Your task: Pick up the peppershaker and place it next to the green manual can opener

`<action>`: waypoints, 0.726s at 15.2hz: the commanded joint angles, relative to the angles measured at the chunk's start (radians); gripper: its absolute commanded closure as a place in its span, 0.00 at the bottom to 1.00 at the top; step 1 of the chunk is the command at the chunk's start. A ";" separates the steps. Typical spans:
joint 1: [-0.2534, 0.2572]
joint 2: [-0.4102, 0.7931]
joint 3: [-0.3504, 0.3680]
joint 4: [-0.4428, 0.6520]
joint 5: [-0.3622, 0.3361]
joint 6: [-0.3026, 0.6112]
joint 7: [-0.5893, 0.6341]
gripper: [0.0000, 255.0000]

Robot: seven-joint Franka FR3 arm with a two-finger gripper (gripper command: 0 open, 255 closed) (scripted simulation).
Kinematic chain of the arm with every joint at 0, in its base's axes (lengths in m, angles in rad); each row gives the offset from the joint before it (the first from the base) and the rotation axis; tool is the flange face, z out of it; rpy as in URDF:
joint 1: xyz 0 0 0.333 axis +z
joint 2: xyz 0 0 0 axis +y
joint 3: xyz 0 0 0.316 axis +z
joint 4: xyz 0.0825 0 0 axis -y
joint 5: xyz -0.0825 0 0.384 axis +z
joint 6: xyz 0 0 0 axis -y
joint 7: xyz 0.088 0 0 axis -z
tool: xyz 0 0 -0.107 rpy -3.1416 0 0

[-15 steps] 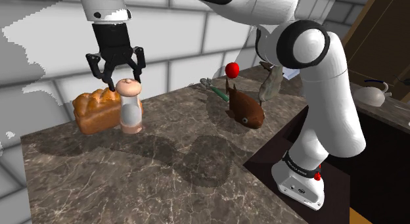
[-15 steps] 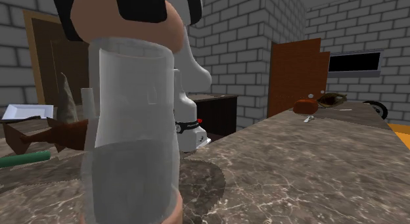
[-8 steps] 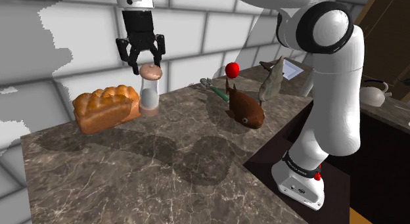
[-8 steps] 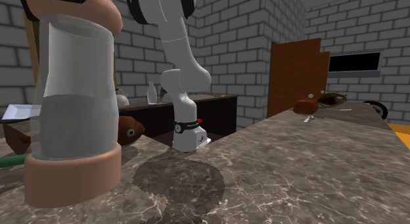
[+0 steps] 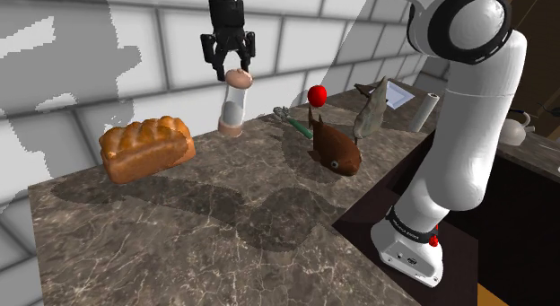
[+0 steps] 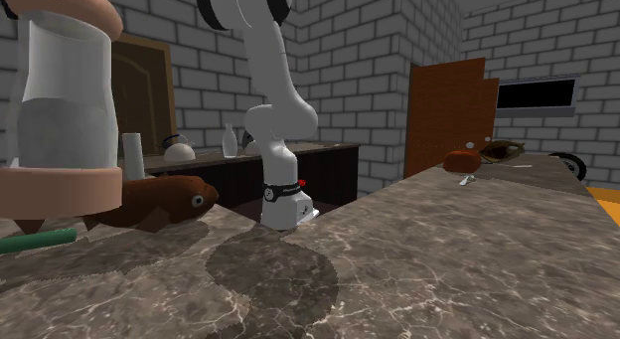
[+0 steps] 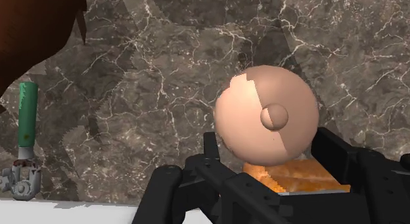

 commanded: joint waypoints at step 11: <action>-0.179 -0.103 -0.097 -0.012 0.004 -0.089 -0.274 1.00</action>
